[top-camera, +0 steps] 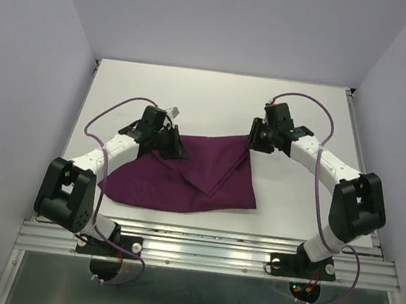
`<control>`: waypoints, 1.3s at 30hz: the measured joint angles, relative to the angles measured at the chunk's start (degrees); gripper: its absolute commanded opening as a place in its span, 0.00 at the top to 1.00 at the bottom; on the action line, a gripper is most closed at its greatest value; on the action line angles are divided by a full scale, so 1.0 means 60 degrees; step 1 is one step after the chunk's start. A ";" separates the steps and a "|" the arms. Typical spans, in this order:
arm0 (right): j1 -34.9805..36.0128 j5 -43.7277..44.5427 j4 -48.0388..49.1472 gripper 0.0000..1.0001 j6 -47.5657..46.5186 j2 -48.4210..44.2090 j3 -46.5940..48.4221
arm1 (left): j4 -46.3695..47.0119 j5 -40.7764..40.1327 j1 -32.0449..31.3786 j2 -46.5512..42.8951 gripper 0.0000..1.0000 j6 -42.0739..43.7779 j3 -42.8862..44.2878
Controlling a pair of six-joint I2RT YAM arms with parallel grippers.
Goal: Prepare the surgical pack
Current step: Pack the surgical kit at the center of the board.
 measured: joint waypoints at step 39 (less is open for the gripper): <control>0.0120 -0.0543 0.0514 0.86 0.0044 0.0943 0.1009 | 0.0382 -0.0812 -0.0259 0.0743 1.00 0.0266 -0.0204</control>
